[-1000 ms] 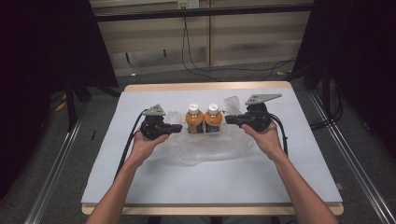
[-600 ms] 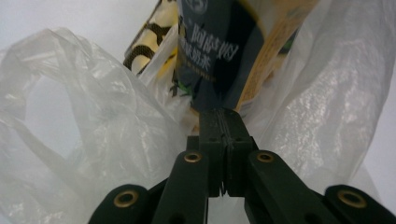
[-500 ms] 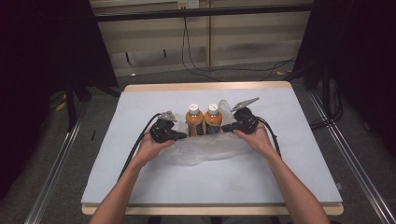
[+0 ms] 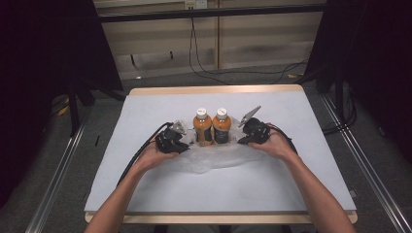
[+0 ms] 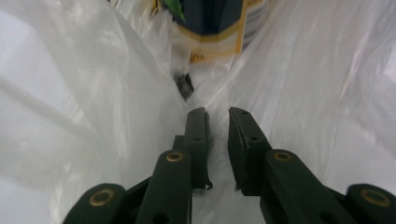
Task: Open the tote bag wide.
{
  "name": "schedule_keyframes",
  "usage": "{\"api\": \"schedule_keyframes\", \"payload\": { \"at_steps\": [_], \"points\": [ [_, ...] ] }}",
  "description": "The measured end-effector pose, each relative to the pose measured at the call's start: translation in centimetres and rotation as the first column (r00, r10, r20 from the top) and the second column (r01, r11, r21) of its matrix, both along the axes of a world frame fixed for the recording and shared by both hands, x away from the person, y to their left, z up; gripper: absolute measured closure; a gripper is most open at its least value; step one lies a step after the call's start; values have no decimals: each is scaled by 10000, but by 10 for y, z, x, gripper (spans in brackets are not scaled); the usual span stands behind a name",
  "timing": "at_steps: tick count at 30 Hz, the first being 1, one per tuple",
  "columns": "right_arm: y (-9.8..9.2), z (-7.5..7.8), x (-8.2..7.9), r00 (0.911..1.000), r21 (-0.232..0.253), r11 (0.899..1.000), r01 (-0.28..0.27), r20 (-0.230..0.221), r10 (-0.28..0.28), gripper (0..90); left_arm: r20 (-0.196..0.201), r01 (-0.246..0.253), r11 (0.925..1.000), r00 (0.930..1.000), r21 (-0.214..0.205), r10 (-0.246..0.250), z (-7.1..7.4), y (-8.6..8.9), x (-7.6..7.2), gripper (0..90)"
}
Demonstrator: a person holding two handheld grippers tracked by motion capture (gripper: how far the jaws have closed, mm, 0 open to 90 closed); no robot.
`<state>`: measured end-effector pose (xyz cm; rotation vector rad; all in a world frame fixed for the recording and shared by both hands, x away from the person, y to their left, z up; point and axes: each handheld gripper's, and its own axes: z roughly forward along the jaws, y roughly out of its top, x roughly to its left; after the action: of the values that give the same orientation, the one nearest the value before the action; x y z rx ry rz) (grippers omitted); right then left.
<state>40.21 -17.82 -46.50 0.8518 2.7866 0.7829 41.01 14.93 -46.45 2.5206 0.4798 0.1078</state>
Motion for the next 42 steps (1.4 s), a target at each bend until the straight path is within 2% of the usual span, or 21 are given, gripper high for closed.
{"api": "schedule_keyframes", "payload": {
  "at_steps": [1,2,5,7,9,12,15,18,20,22,26,27,28,29,32,33,36,38,42],
  "points": [
    [0,0,0,10000,0,10000,0,0,0,871,0,0,10000,10000,0,0,0,0,0,765],
    [-4,2,-3,9996,-283,9992,-270,88,272,836,-5,107,9999,9999,51,-107,0,1,0,761],
    [-5,3,-7,9992,-540,9978,-384,79,389,794,-48,200,9995,9998,228,-199,1,4,-1,754],
    [-9,6,-12,9985,-1008,9934,-542,-101,535,773,-230,336,9990,9992,289,-329,2,6,-3,754],
    [-12,6,-14,9982,-1033,9929,-594,-129,584,772,-263,376,9989,9990,285,-369,2,6,-4,754],
    [-19,6,-19,9980,-1068,9924,-613,-188,596,768,-190,563,9967,9983,591,-553,4,5,-8,749],
    [-26,7,-22,9979,-1118,9919,-608,-279,580,766,-209,538,9965,9984,645,-525,5,7,-9,743],
    [-29,7,-25,9981,-1236,9905,-606,-153,591,758,-193,556,9956,9983,753,-543,5,9,-9,729],
    [-31,7,-26,9982,-1270,9901,-602,-125,590,758,-323,437,9967,9986,686,-415,5,11,-9,720],
    [-33,8,-26,9979,-1295,9895,-646,-151,632,756,-188,485,9954,9987,825,-471,6,12,-7,721],
    [-38,9,-25,9991,-1554,9870,-419,-94,410,743,-230,338,9976,9992,602,-325,4,15,0,714],
    [-41,7,-24,9991,-1384,9895,-427,-29,428,743,-292,308,9980,9991,550,-292,4,16,1,711],
    [-42,8,-25,9994,-1318,9908,-315,-199,291,743,-437,198,9990,9989,391,-181,3,18,2,711],
    [-44,7,-23,9992,-1145,9926,-393,-100,384,743,-416,310,9987,9987,396,-294,3,20,4,711],
    [-46,6,-25,9993,-1156,9925,-386,-26,385,742,-825,356,9992,9960,164,-342,3,25,4,702],
    [-46,7,-26,9994,-1165,9926,-351,-89,343,743,-811,400,9991,9959,132,-388,2,26,2,699],
    [-50,7,-27,9991,-1096,9931,-413,-174,397,742,-729,689,9966,9952,451,-655,4,24,-5,688],
    [-53,7,-28,9990,-1025,9940,-393,-269,368,742,-850,925,9946,9925,471,-882,5,23,-9,692],
    [-57,7,-34,9988,-1025,9940,-393,-328,361,742,-870,1118,9919,9905,601,-1064,6,22,-13,762]
  ]
}}
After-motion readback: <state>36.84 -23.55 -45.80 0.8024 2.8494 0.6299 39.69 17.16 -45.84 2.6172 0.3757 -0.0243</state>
